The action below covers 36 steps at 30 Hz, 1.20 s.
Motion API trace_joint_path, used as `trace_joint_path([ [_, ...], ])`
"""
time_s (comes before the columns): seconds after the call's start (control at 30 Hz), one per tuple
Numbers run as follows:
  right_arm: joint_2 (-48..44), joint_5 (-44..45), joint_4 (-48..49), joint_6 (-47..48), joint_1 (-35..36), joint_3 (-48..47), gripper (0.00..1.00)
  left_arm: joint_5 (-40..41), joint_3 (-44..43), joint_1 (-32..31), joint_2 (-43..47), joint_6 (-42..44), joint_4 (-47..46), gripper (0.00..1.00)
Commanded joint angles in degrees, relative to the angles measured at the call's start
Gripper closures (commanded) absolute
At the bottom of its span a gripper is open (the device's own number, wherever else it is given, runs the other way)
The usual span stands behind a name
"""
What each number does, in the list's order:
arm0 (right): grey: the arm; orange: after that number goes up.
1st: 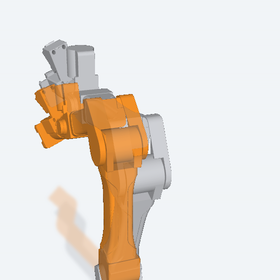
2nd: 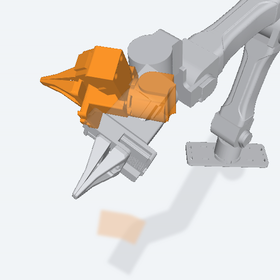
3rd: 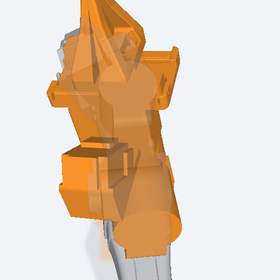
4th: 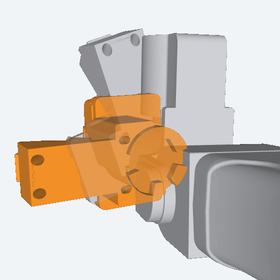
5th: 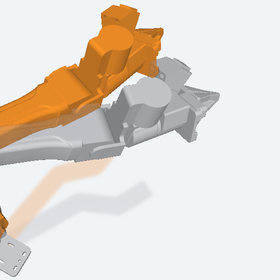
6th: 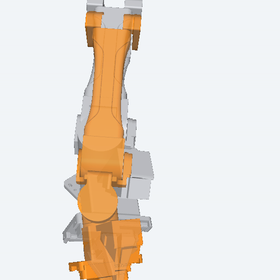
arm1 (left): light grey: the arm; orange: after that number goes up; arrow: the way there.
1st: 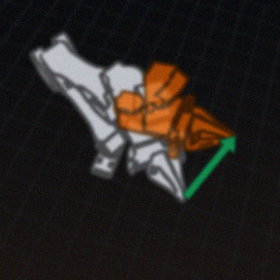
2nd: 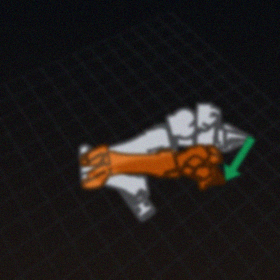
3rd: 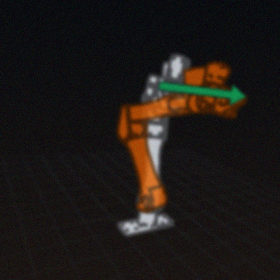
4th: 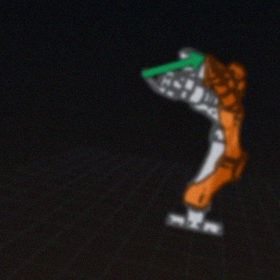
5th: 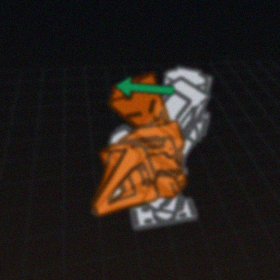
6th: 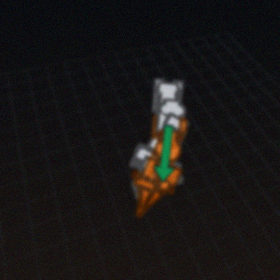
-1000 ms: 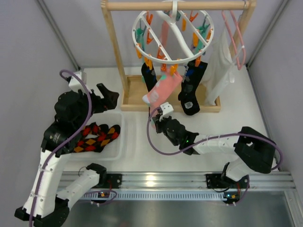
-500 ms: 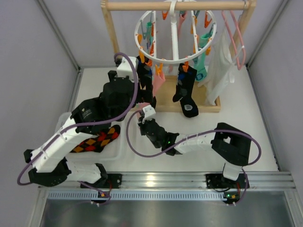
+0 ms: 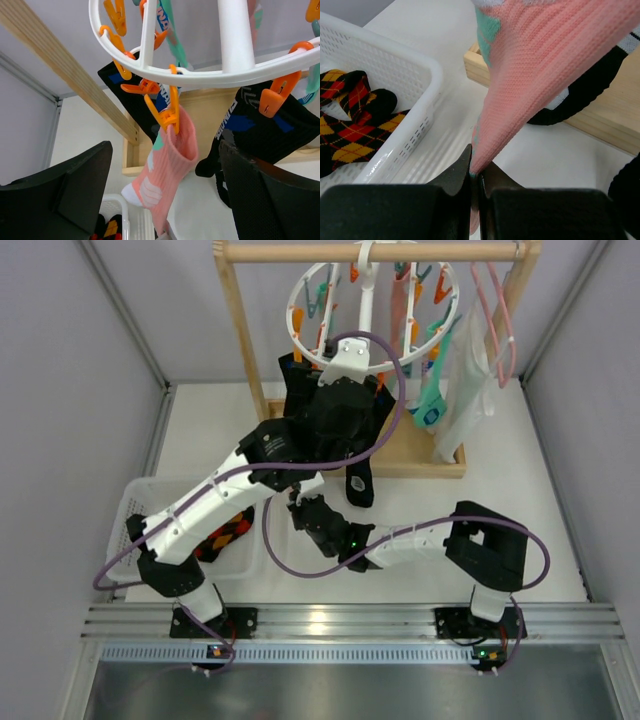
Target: Remove the socks clipped to the hanger
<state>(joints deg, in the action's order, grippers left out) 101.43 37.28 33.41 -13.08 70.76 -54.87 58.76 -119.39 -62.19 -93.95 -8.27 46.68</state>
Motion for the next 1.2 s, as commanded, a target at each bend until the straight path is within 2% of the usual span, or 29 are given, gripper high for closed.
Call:
trace_joint_path([
  [0.0, 0.2, -0.2, -0.2, 0.2, 2.5, -2.0, 1.0, 3.1, -4.8, 0.3, -1.7, 3.6, -0.4, 0.11],
  [0.07, 0.1, -0.5, -0.2, 0.7, 2.9, -2.0, 1.0, 2.7, -5.3, 0.6, -2.5, 3.4, -0.6, 0.13],
  [0.23, -0.5, -0.5, -0.5, 1.6, 3.9, -2.0, 1.0, 5.7, -6.7, 1.1, -5.7, 3.8, -0.6, 0.3],
  [0.53, -2.5, -1.2, -0.7, 2.2, 4.6, -0.1, 1.0, 2.3, -6.5, 4.8, -8.0, 1.3, -1.0, 0.34],
  [0.67, -2.5, -1.4, -0.4, 2.3, 4.8, 0.2, 1.0, 0.7, -7.1, 7.0, -9.3, 1.0, -1.2, 0.41],
  [0.87, -1.2, -1.5, -0.4, 1.6, 4.9, 0.5, 1.0, 0.0, -8.0, 8.1, -10.9, 2.4, -2.5, 0.45],
  [1.1, -0.3, -1.6, -0.6, 1.1, 5.3, 0.8, 1.0, -0.6, -8.1, 8.8, -11.7, 4.0, -4.3, 0.68],
  [1.17, 0.0, -1.6, -0.6, 1.0, 5.3, 1.1, 1.0, -0.9, -8.0, 9.3, -11.9, 4.0, -4.5, 0.72],
])
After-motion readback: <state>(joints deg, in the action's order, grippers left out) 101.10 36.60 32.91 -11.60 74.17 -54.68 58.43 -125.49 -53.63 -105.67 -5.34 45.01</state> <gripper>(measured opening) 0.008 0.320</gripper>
